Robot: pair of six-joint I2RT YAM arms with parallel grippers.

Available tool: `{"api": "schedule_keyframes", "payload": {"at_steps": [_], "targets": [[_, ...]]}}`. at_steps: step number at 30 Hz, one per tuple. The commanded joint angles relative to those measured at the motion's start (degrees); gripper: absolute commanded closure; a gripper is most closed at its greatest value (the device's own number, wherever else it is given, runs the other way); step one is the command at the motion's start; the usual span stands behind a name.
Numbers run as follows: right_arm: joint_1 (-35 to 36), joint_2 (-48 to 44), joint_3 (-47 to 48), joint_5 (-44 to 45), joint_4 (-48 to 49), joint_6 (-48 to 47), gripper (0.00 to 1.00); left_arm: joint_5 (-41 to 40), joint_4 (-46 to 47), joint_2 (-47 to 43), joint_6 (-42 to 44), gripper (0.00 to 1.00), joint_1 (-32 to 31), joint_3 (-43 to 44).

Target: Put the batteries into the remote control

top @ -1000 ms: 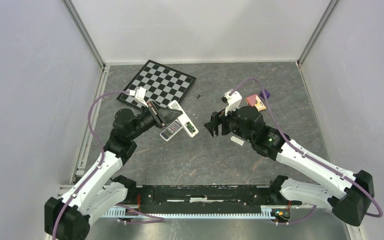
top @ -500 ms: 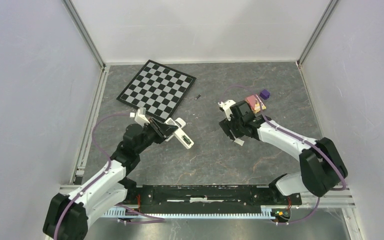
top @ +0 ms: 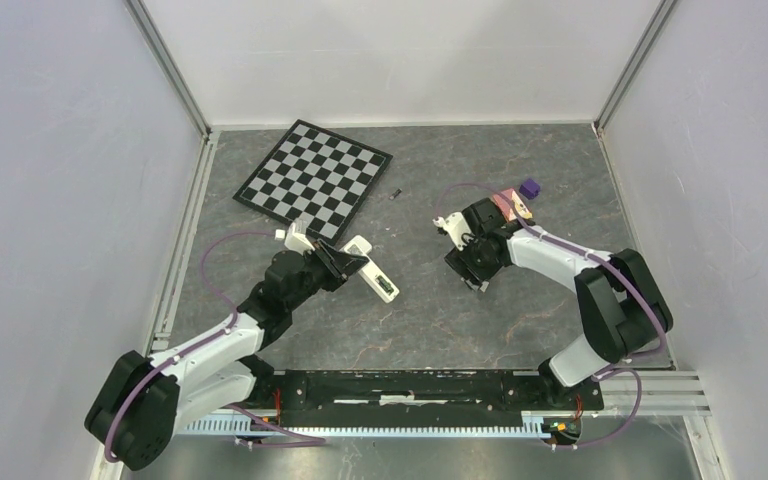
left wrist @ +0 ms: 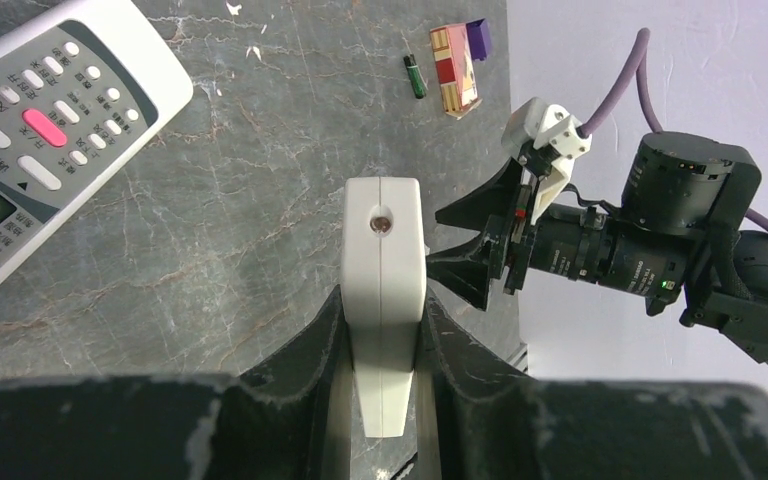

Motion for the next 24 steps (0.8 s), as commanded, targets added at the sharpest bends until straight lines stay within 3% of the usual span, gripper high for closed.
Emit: {"api": "schedule_keyframes", "payload": {"at_steps": [1,6,11,18,24], "targets": [[-0.06,0.72,1.34,-4.37,-3.0,-2.87,0.31,-1.5,4.66,0.18,-1.19,0.98,-0.27,0.89],[-0.07,1.96,0.92,-5.73,-3.88,-3.4,0.43,-1.17,3.99,0.0,-0.74,0.98,-0.26,1.11],[-0.15,4.44,1.05,-4.76,-4.19,-2.8,0.46,-0.97,3.29,-0.61,-0.3,0.98,-0.25,0.98],[-0.24,6.3,1.3,-3.14,-4.48,-0.15,0.67,-1.08,3.18,-1.05,0.05,0.98,-0.26,0.9],[0.24,4.07,-0.01,-3.04,-1.91,3.9,0.68,-1.49,3.65,-0.46,0.46,0.98,-0.39,0.34]]}}
